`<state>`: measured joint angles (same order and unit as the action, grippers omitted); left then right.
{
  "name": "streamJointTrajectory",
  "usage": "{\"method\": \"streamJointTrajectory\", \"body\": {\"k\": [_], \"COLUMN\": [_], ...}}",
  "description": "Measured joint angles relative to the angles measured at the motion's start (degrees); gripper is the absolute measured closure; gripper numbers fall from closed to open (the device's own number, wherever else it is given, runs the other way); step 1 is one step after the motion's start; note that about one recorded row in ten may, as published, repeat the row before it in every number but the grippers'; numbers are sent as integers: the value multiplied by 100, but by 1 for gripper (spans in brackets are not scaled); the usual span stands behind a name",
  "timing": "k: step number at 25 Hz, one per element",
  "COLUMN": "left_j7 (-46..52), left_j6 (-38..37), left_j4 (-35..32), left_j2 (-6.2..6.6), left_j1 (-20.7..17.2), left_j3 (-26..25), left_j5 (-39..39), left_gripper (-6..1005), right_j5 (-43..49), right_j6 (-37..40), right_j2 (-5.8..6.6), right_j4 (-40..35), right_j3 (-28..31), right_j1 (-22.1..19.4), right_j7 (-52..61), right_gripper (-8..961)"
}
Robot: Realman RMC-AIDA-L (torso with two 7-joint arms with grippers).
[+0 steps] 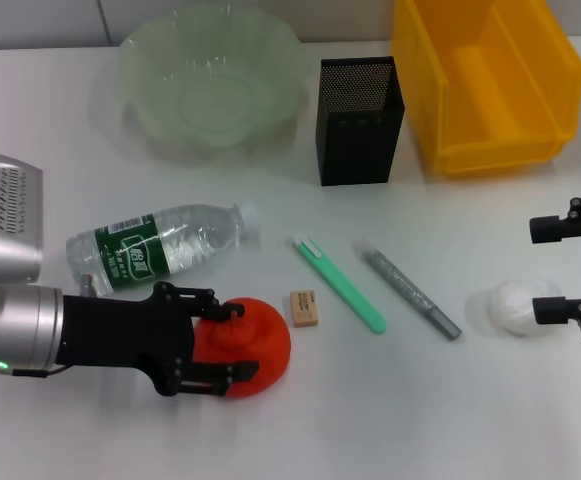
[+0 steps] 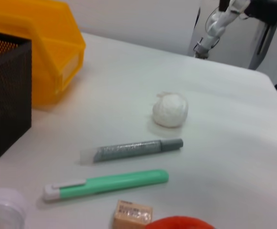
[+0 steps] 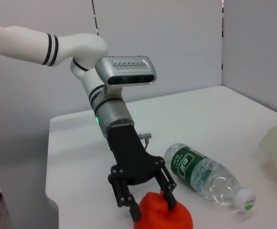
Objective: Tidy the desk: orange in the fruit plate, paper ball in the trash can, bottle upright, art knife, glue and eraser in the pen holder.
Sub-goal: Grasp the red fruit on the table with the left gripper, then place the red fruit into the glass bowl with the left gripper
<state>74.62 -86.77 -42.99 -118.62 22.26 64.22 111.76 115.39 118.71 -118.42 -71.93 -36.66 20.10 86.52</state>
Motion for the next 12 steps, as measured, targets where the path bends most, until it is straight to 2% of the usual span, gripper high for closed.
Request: {"method": "streamJointTrajectory", "body": {"k": [4,9,12], "left_j7": [-52,-118,-94], "left_j6": [80,89,92], "left_j4": [19,35,48], "left_j2": [15,11,8], "left_j1": [47,61,74], "left_j3": [271,216,181], "left_j5": [3,-37,-52], "left_gripper": [377,383,498], "right_j5": [1,1,1], "right_j6": [-29,-42,-42], "right_j2": [-43,-50,-50], "right_j4": [-1,14,21], "right_j3": [0,21,49], "right_j1": [-18,-45,-56], "right_j7": [-47,-93,-122], "right_gripper": [187,187,187]}}
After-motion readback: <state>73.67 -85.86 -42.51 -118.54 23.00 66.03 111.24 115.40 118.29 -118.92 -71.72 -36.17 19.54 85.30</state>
